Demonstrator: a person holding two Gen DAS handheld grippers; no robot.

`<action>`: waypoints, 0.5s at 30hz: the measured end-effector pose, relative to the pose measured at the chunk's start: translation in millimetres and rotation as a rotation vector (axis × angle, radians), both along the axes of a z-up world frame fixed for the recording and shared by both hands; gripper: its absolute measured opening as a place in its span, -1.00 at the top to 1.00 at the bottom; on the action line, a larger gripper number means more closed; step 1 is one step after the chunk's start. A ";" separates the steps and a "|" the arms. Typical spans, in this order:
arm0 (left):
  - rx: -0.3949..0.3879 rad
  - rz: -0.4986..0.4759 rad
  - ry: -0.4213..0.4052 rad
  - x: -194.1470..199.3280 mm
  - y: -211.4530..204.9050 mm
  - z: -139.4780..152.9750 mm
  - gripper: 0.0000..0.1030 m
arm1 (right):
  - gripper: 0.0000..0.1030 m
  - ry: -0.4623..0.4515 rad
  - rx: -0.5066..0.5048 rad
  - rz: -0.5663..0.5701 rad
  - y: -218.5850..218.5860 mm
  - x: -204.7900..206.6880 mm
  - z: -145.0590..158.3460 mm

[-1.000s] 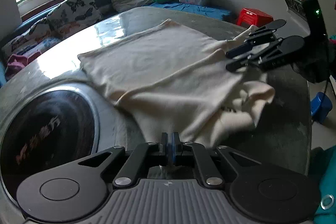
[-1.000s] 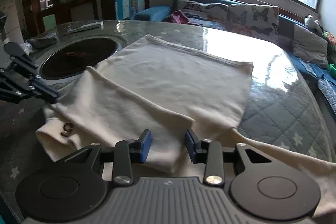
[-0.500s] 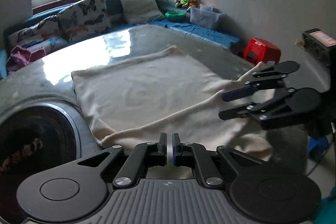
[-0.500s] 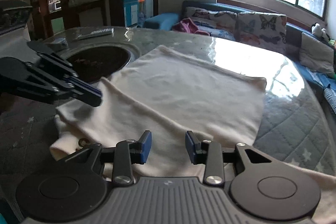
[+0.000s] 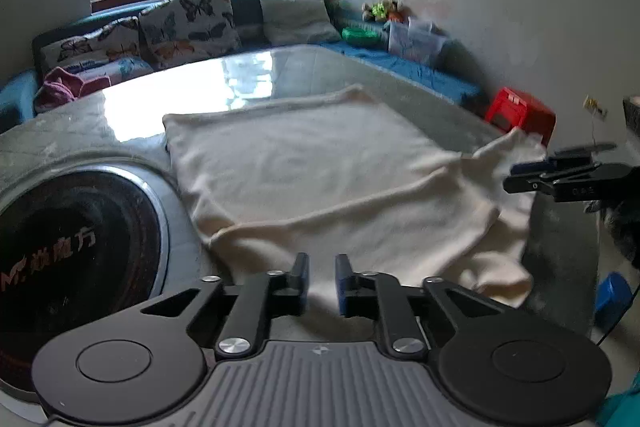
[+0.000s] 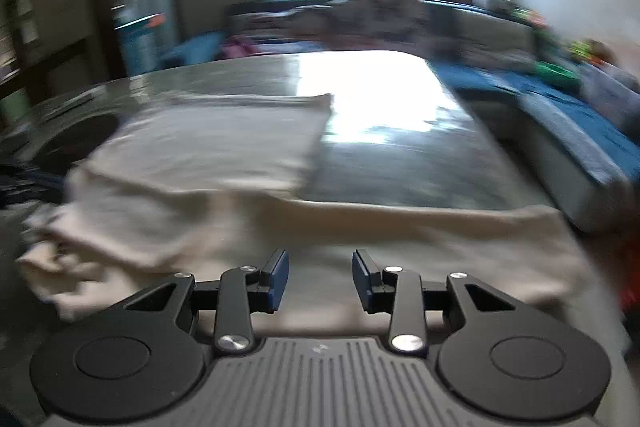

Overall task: Fold clothes
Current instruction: 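Fold the held sleeve across the sweatshirt body with the left gripper and release, then grasp the other sleeve with the right gripper and fold it across the body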

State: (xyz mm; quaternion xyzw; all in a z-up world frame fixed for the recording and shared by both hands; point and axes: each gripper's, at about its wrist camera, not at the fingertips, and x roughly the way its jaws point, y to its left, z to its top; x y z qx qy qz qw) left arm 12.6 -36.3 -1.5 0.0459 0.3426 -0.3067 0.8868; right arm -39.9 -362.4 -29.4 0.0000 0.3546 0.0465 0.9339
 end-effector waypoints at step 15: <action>-0.041 0.006 -0.014 -19.9 -26.8 9.7 0.32 | 0.31 -0.014 0.080 -0.461 -121.9 -20.7 -15.6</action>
